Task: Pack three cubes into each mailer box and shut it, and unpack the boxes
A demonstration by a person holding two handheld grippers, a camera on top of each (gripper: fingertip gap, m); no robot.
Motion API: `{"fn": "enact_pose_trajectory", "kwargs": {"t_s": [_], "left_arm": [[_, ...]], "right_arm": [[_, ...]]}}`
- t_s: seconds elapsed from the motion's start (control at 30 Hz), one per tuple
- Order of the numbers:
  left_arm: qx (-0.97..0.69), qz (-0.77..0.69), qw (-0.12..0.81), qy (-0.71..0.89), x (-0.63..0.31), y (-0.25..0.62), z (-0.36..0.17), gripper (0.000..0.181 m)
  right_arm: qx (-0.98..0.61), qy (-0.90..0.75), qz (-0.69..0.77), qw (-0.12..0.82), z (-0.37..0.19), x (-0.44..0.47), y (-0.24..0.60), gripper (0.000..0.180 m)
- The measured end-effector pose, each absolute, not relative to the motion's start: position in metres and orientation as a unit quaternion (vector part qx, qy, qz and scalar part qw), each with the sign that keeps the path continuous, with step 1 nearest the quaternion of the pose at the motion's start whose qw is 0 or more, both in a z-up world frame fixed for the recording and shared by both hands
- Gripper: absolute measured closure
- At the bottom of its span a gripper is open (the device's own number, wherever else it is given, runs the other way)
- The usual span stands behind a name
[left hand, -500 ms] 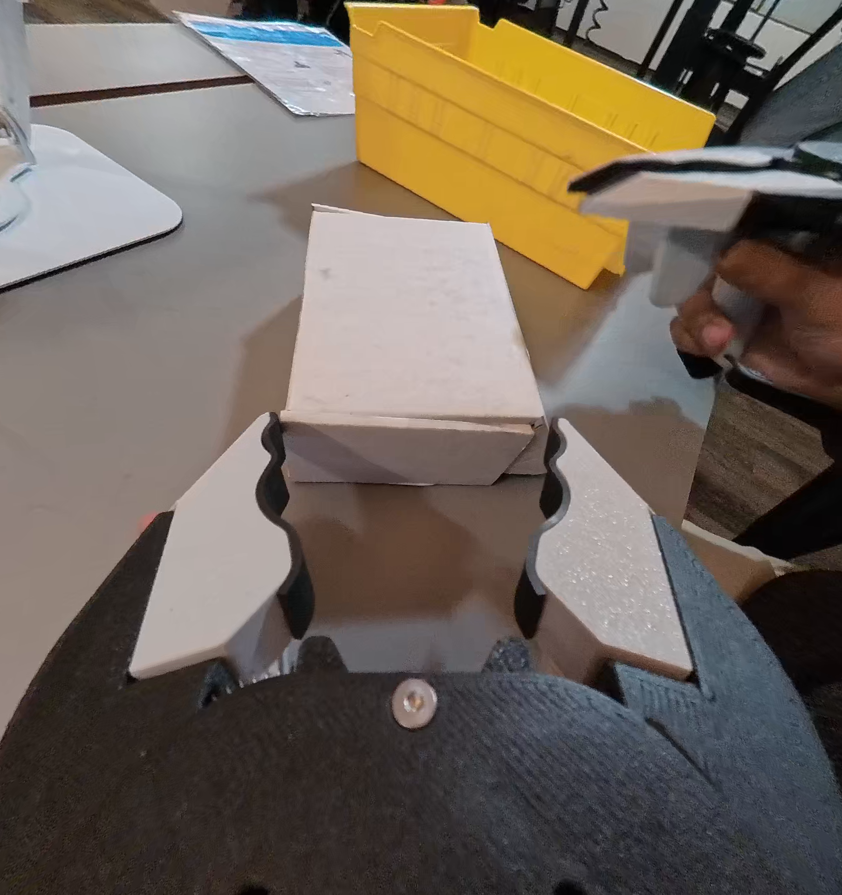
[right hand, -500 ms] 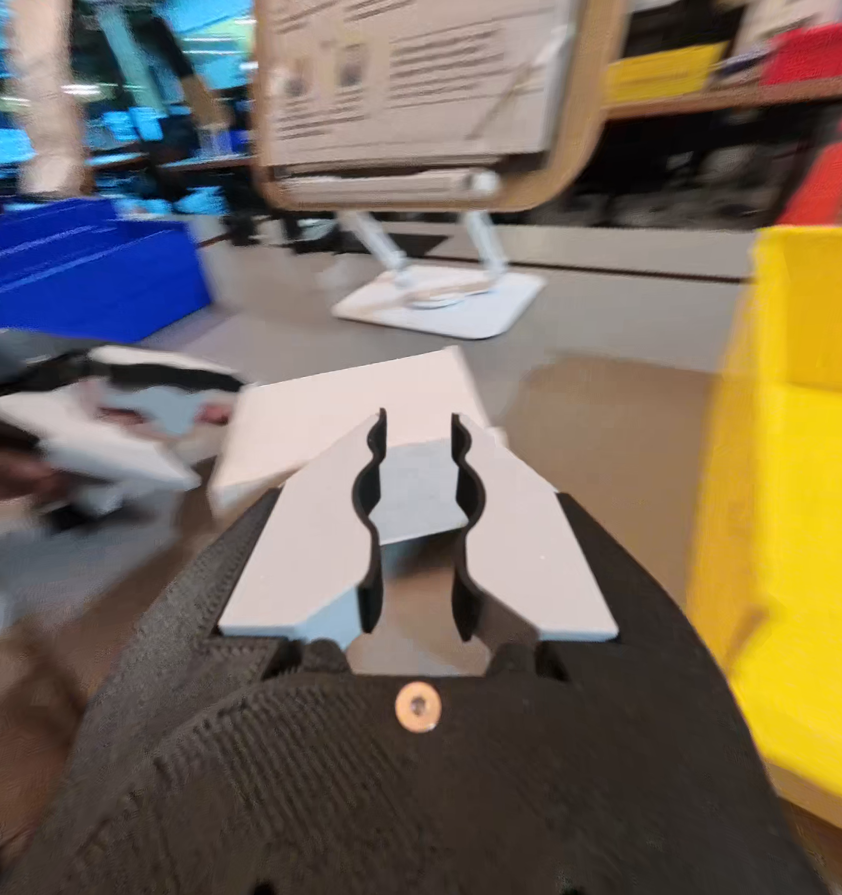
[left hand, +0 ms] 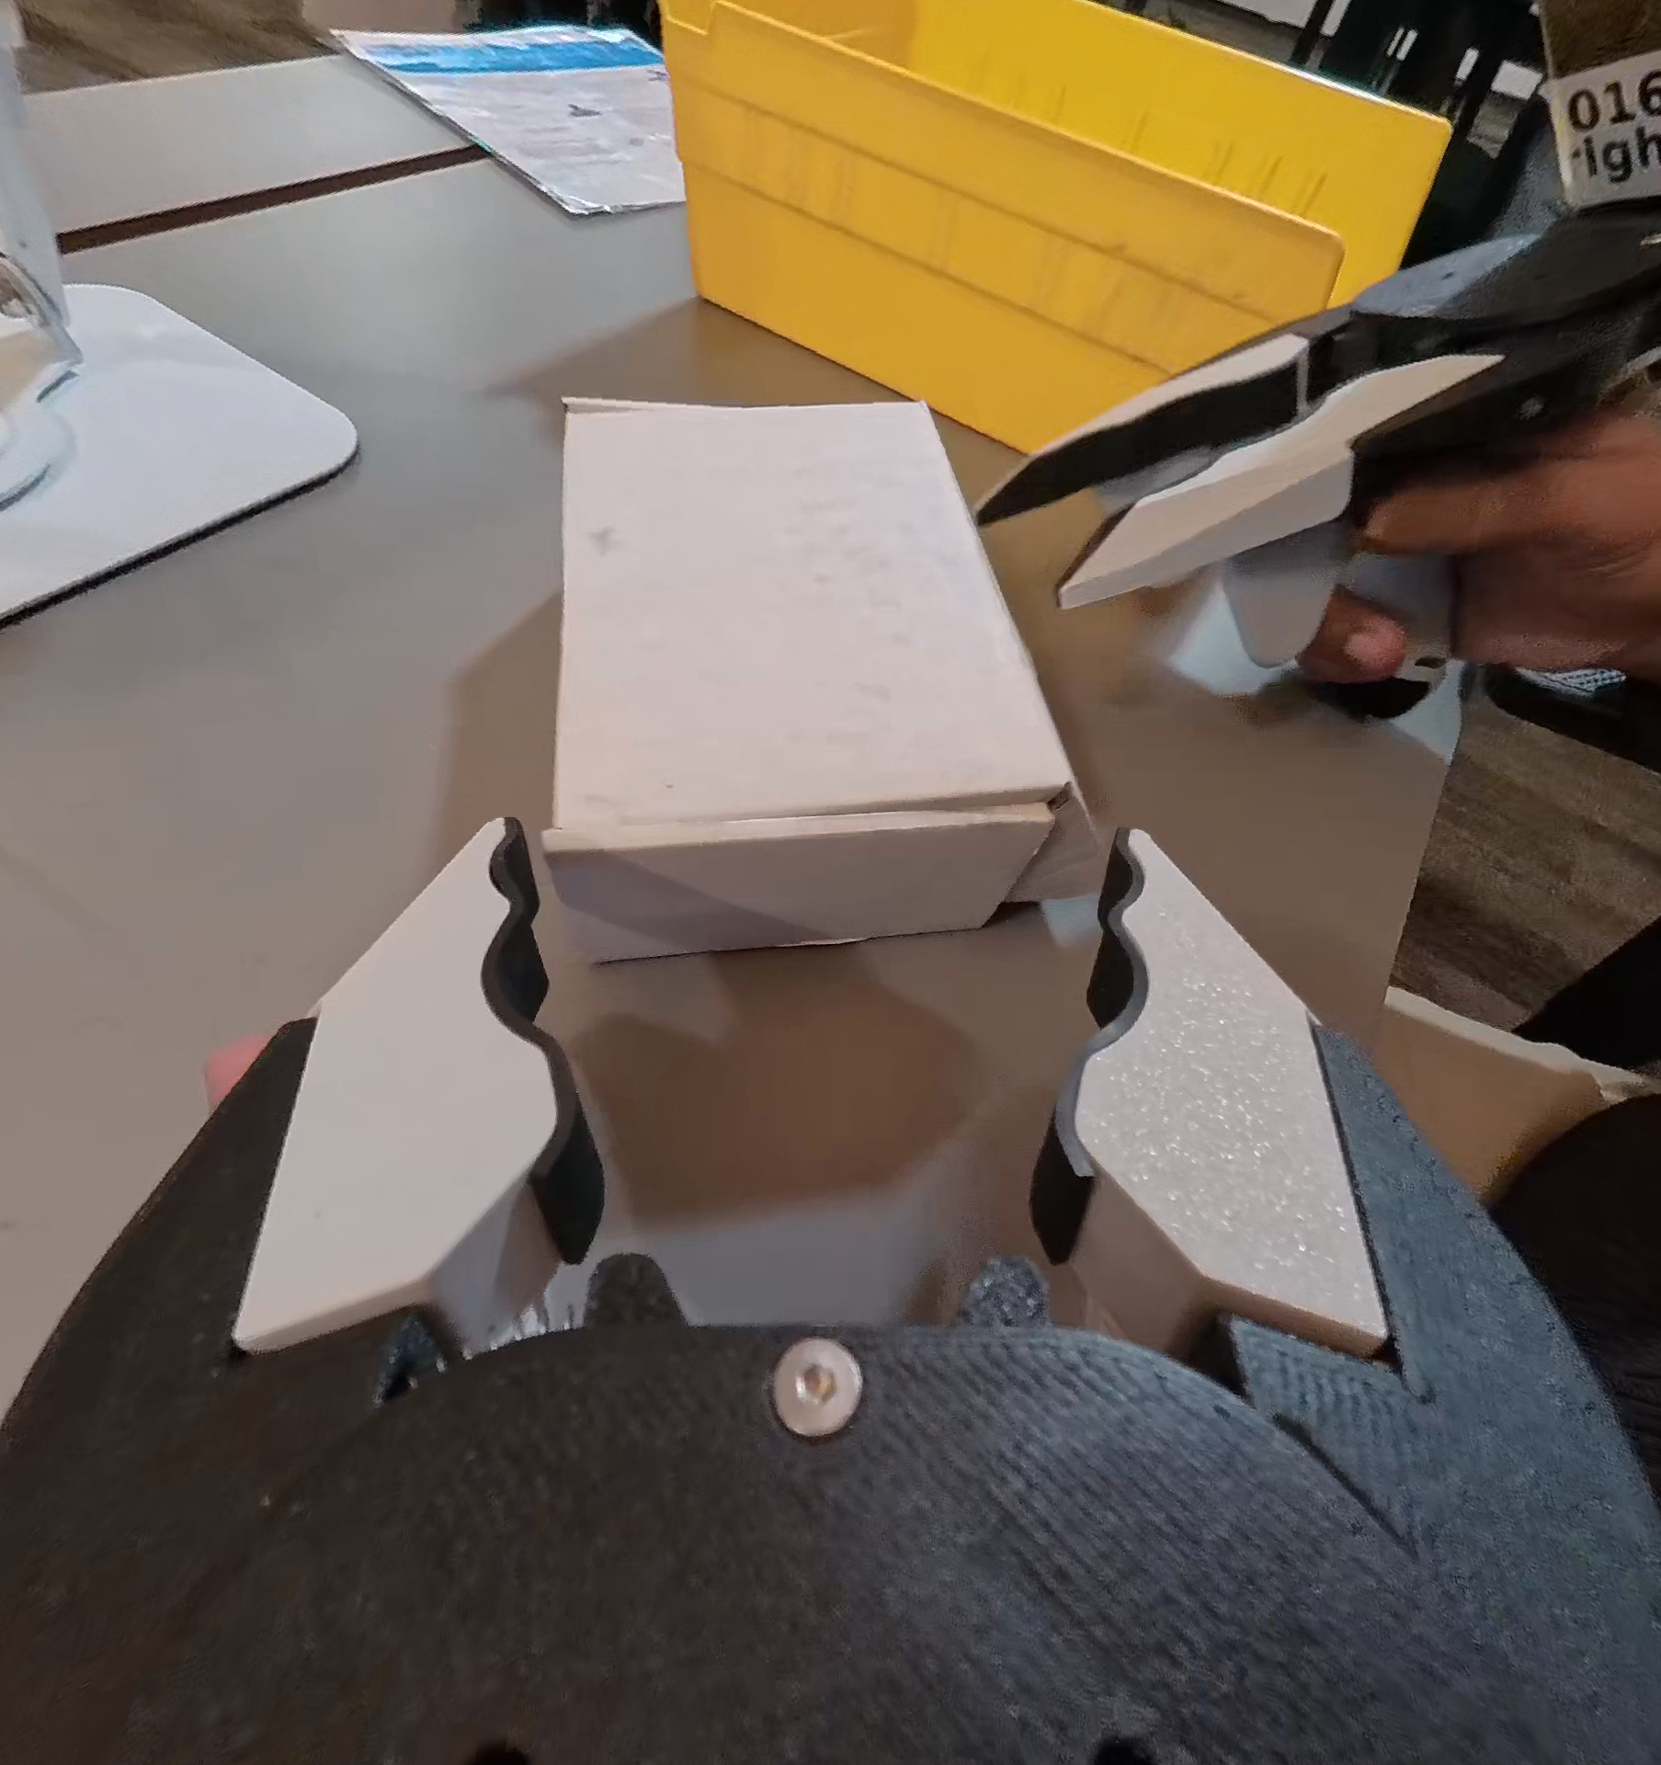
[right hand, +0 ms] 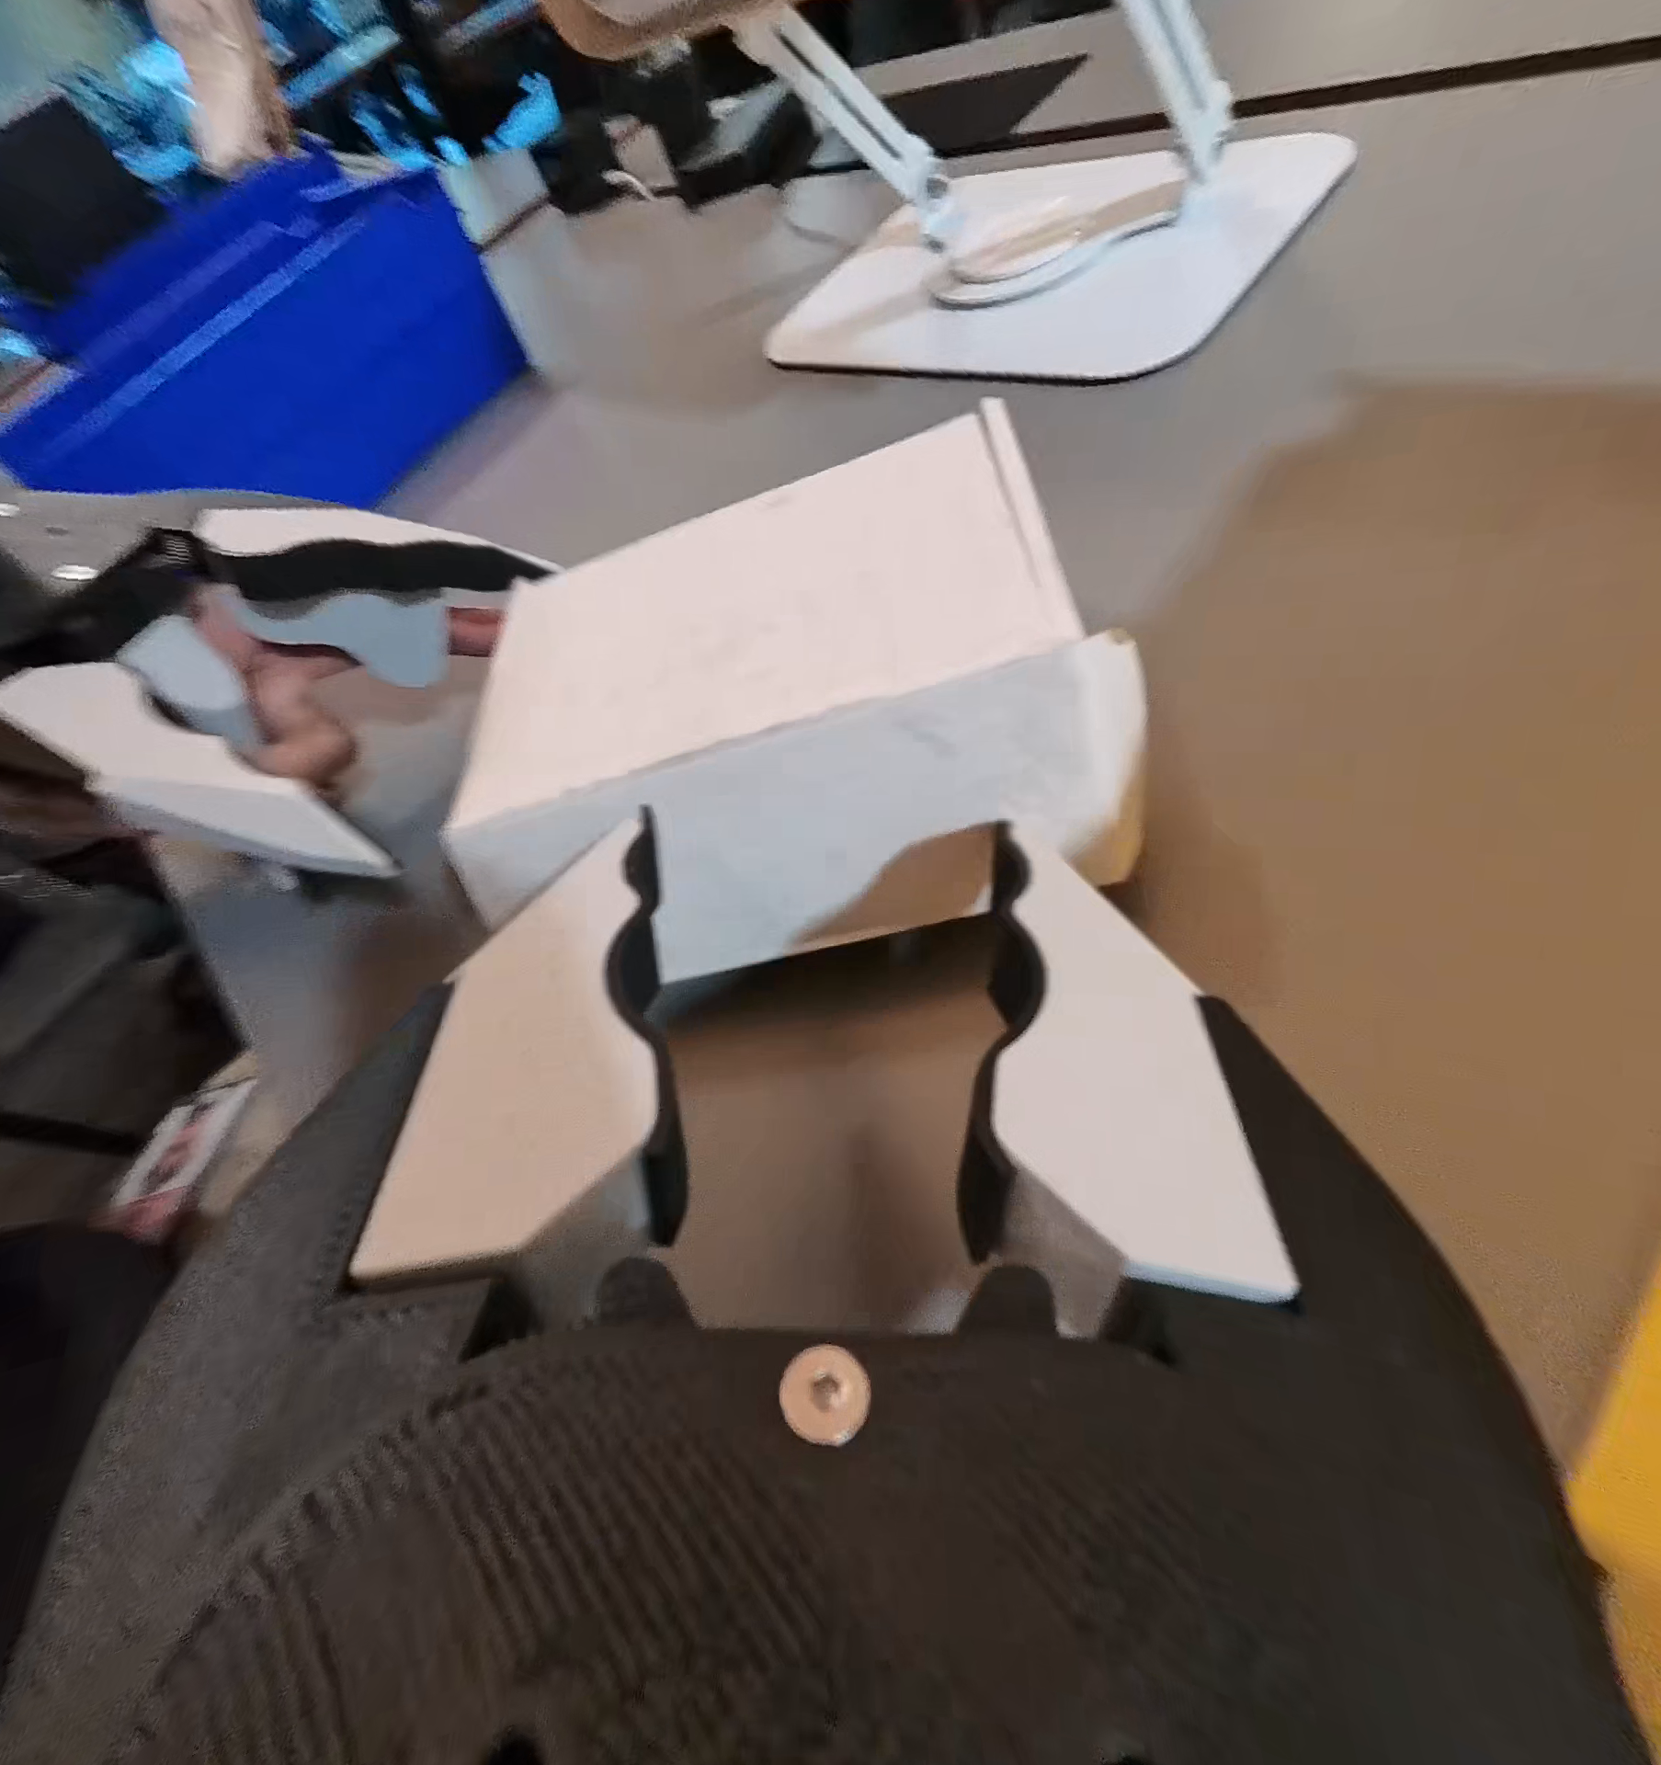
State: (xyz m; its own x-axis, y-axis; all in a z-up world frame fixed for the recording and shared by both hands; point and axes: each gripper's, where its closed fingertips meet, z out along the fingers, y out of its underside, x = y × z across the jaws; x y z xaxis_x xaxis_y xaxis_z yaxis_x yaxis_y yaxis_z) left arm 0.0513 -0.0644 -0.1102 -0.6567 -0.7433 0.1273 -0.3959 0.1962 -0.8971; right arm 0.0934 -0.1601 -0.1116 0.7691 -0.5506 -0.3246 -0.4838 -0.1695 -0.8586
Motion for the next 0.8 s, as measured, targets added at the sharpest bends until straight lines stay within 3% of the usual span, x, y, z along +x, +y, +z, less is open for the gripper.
{"fn": "enact_pose_trajectory", "kwargs": {"t_s": [0.03,0.17,0.4,0.53,0.8], "left_arm": [[-0.378,-0.51,0.176,0.752,0.052,-0.062,-0.109,0.066],[-0.379,-0.514,0.191,0.746,0.056,-0.053,-0.104,0.069],[-0.313,-0.518,0.258,0.753,0.052,-0.062,-0.091,0.08],[-0.282,-0.52,0.261,0.763,0.045,-0.077,-0.093,0.088],[-0.24,-0.54,0.269,0.761,0.035,-0.096,-0.085,0.096]], "right_arm": [[-0.758,0.33,-0.004,0.563,-0.108,0.087,-0.156,0.122],[-0.74,0.29,0.103,0.598,-0.095,0.055,-0.136,0.125],[-0.723,0.447,-0.027,0.526,-0.123,0.087,-0.176,0.113],[-0.67,0.489,0.062,0.555,-0.12,0.074,-0.162,0.099],[-0.505,0.53,0.278,0.622,-0.106,0.078,-0.156,0.108]]}}
